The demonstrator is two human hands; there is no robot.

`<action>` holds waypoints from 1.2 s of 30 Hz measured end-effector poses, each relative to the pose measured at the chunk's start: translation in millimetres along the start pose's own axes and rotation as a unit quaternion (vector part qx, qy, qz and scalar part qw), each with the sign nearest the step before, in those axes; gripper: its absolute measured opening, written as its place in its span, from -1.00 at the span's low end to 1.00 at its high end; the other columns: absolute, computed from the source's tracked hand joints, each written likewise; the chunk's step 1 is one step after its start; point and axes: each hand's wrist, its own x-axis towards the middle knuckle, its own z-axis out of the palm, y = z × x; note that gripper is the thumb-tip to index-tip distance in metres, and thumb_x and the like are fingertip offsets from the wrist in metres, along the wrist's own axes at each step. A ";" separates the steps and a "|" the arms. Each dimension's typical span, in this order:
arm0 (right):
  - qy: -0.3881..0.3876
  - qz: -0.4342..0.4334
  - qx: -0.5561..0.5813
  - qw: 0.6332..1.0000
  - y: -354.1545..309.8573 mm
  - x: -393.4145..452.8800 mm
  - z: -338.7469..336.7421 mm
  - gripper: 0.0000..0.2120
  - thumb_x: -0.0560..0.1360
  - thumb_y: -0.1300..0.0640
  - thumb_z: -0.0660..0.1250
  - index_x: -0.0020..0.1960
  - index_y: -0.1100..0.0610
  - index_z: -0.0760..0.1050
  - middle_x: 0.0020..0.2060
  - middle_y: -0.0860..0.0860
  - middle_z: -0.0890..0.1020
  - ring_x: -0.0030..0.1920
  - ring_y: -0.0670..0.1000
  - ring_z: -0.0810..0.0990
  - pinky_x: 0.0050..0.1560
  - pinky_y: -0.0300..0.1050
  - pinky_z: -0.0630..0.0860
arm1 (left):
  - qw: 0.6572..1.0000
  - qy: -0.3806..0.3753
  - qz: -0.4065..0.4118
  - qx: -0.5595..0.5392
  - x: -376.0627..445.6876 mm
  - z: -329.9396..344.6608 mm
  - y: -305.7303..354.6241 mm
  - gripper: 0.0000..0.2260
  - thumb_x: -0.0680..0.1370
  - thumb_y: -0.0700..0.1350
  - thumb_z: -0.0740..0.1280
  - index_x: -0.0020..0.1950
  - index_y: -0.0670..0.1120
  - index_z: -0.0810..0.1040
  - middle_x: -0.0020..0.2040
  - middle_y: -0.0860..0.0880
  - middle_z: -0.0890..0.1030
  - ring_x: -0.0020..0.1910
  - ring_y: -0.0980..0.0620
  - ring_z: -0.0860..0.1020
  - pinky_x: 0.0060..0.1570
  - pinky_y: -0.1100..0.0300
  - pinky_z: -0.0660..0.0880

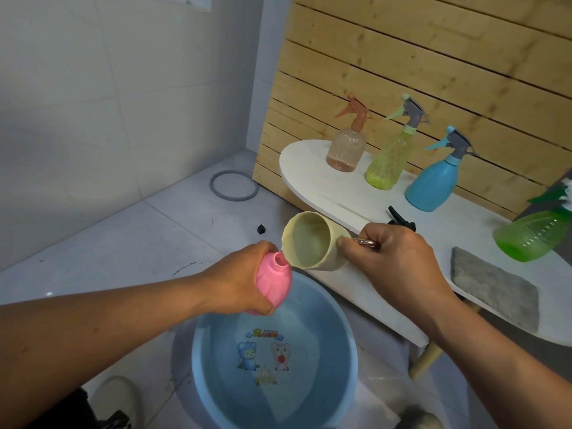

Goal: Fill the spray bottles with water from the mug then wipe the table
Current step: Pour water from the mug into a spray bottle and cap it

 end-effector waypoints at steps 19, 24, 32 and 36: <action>0.010 -0.009 -0.010 1.000 -3.0 -1.1 1.1 -0.61 0.50 -0.20 0.38 -0.35 0.05 0.49 -0.48 -0.05 0.49 -0.38 -0.03 0.46 -0.37 -0.12 0.30 | 1.000 -0.003 0.005 -0.001 0.3 2.6 -1.0 -0.14 0.26 0.01 0.70 0.41 0.19 0.28 0.18 0.20 0.46 0.15 0.06 0.51 -0.11 0.27 0.56; 0.015 -0.019 -0.012 1.000 -3.2 -2.5 1.9 -0.61 0.51 -0.19 0.38 -0.36 0.03 0.48 -0.48 -0.06 0.48 -0.37 -0.04 0.46 -0.35 -0.11 0.29 | 1.000 -0.005 0.004 0.000 0.1 2.6 -2.0 -0.15 0.24 0.02 0.70 0.39 0.20 0.29 0.15 0.22 0.47 0.11 0.08 0.52 -0.11 0.25 0.60; 0.017 -0.030 -0.018 0.999 -1.6 -2.3 3.8 -0.61 0.51 -0.20 0.38 -0.35 0.03 0.47 -0.48 -0.08 0.46 -0.36 -0.02 0.45 -0.33 -0.10 0.29 | 1.000 -0.008 0.004 0.003 -0.8 3.3 -1.0 -0.15 0.25 0.02 0.70 0.39 0.19 0.29 0.15 0.21 0.48 0.11 0.09 0.52 -0.09 0.23 0.62; 0.017 -0.031 -0.022 0.999 -1.6 -1.9 3.8 -0.61 0.51 -0.21 0.37 -0.33 0.04 0.48 -0.47 -0.07 0.47 -0.33 0.01 0.47 -0.31 -0.09 0.30 | 1.000 -0.008 0.004 0.002 -0.9 3.2 -0.3 -0.14 0.25 0.02 0.70 0.40 0.19 0.29 0.17 0.20 0.48 0.13 0.08 0.52 -0.06 0.22 0.63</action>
